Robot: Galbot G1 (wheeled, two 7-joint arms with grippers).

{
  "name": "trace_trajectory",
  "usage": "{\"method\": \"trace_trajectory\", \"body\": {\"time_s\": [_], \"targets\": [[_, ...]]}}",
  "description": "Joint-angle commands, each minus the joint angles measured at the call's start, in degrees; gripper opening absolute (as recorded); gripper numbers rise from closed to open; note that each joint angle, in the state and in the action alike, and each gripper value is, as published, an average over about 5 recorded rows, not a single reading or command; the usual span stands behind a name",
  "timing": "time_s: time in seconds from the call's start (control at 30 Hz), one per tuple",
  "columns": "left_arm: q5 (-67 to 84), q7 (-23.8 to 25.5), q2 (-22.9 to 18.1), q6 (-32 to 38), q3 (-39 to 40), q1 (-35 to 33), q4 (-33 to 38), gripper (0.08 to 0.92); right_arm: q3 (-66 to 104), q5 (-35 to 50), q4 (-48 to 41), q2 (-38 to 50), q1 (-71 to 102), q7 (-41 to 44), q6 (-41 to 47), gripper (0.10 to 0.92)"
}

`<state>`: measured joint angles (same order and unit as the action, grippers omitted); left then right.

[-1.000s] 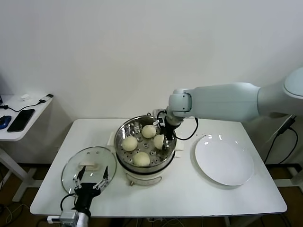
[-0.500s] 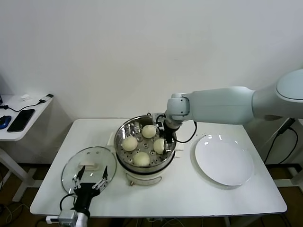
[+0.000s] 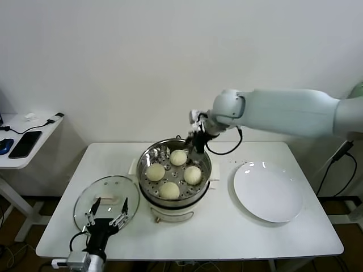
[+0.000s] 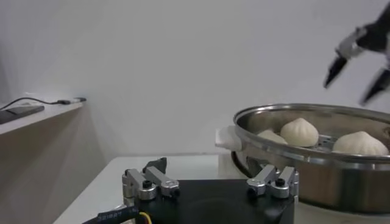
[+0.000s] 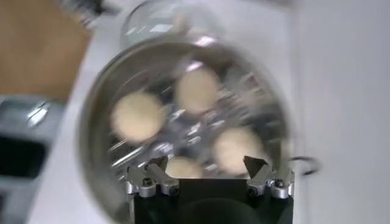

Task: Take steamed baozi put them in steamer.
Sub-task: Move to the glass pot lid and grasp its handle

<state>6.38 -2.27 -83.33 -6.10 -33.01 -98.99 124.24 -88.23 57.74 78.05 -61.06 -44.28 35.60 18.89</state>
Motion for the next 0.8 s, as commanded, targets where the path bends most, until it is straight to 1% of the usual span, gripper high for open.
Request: {"method": "trace_trajectory", "body": {"time_s": [0.03, 0.1, 0.17, 0.3, 0.4, 0.5, 0.6, 0.67, 0.8], "targets": [[0.80, -0.02, -0.03, -0.42, 0.01, -0.05, 0.31, 0.823, 28.11, -2.89, 0.69, 13.71, 15.58, -30.86, -2.76, 0.823], [1.93, -0.10, 0.13, -0.91, 0.07, 0.23, 0.32, 0.823, 34.88, -5.47, 2.41, 17.30, 21.69, -36.31, -2.66, 0.823], [2.75, -0.15, 0.31, -0.96, 0.05, 0.73, 0.09, 0.823, 43.78, -8.81, 4.54, 21.29, 29.78, -39.51, -2.57, 0.823], [3.62, -0.32, 1.04, -0.59, -0.21, 1.71, -0.35, 0.823, 64.80, -14.97, 8.67, 27.23, 51.76, -41.97, -4.39, 0.823], [3.66, 0.84, 1.97, 0.26, -0.78, 2.35, -0.69, 0.823, 82.57, -19.50, 11.32, 28.45, 70.73, -41.96, -7.42, 0.823], [3.57, 2.26, 2.63, 2.08, -1.41, 3.29, -1.86, 0.823, 98.42, -23.32, 13.27, 26.32, 87.25, -40.82, -10.09, 0.823], [3.76, 2.31, 3.31, 3.77, -1.60, 3.95, -3.10, 0.823, 112.86, -26.68, 14.61, 20.43, 101.11, -38.88, -12.46, 0.823], [4.07, 1.86, 3.95, 4.44, -1.62, 4.19, -3.99, 0.823, 119.84, -28.59, 15.15, 15.57, 108.28, -37.38, -15.41, 0.823], [4.44, 0.62, 5.65, 5.60, -1.78, 4.57, -6.19, 0.823, 126.40, -32.98, 15.38, 6.78, 117.29, -34.83, -23.32, 0.823]]}}
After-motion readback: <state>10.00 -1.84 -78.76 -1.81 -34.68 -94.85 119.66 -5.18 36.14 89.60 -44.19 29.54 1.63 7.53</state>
